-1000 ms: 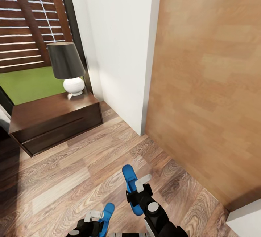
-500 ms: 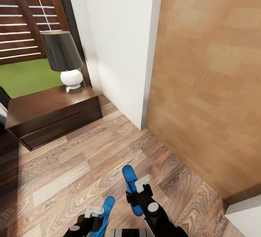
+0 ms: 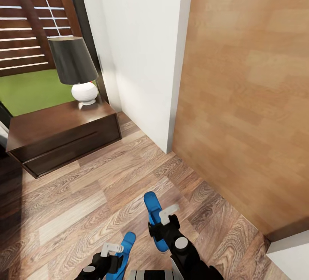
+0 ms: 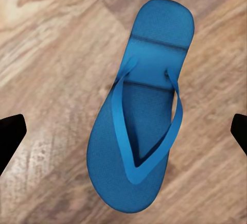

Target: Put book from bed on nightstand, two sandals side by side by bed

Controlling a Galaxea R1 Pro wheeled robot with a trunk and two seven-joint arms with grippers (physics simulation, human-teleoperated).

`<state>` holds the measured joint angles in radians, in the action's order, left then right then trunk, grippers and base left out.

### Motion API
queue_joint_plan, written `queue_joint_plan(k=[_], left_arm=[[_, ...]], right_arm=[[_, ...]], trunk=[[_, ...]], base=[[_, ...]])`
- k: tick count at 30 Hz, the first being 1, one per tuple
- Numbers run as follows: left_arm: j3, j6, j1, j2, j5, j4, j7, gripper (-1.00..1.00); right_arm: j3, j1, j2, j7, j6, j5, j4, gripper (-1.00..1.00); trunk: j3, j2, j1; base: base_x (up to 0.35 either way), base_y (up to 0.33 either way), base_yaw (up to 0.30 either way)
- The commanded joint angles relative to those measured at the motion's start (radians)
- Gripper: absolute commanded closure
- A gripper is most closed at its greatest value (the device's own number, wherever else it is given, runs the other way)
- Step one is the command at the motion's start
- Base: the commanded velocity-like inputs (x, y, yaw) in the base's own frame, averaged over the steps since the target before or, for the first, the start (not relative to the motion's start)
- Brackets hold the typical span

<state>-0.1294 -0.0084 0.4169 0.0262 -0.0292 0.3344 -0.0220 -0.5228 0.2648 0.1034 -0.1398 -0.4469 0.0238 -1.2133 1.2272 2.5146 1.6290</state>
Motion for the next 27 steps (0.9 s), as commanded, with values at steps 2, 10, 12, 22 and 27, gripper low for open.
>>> queue_joint_plan(k=[2, 10, 12, 22, 27], left_arm=[[-0.003, -0.002, 0.0, 0.0, -0.003, 0.0, -0.001, -1.0], [-0.003, -0.002, 0.0, 0.0, -0.003, 0.0, -0.001, -1.0], [-0.003, -0.002, 0.0, 0.0, -0.003, 0.0, -0.001, -1.0], [-0.003, -0.004, 0.0, -0.001, -0.003, 0.0, -0.001, -1.0], [-0.004, -0.004, 0.0, -0.002, -0.003, 0.0, -0.001, -1.0]], right_arm=[[-0.008, 0.001, -0.002, -0.005, -0.007, 0.002, -0.025, 1.0], [-0.014, -0.002, -0.008, -0.004, -0.015, 0.004, -0.098, 1.0], [-0.014, -0.002, -0.009, -0.004, -0.039, 0.005, -0.118, 1.0], [-0.011, -0.002, -0.042, -0.006, -0.154, 0.006, -0.218, 1.0], [-0.004, -0.002, -0.087, -0.004, -0.164, 0.004, -0.237, 1.0]], trunk=[[0.001, 0.0, 0.0], [0.001, 0.0, 0.0], [0.001, 0.0, 0.0], [0.001, 0.0, 0.0], [0.001, 0.0, 0.0]], base=[[0.0, 0.0, 0.0], [0.0, 0.0, 0.0], [0.0, 0.0, 0.0], [0.0, 0.0, 0.0], [0.0, 0.0, 0.0]])
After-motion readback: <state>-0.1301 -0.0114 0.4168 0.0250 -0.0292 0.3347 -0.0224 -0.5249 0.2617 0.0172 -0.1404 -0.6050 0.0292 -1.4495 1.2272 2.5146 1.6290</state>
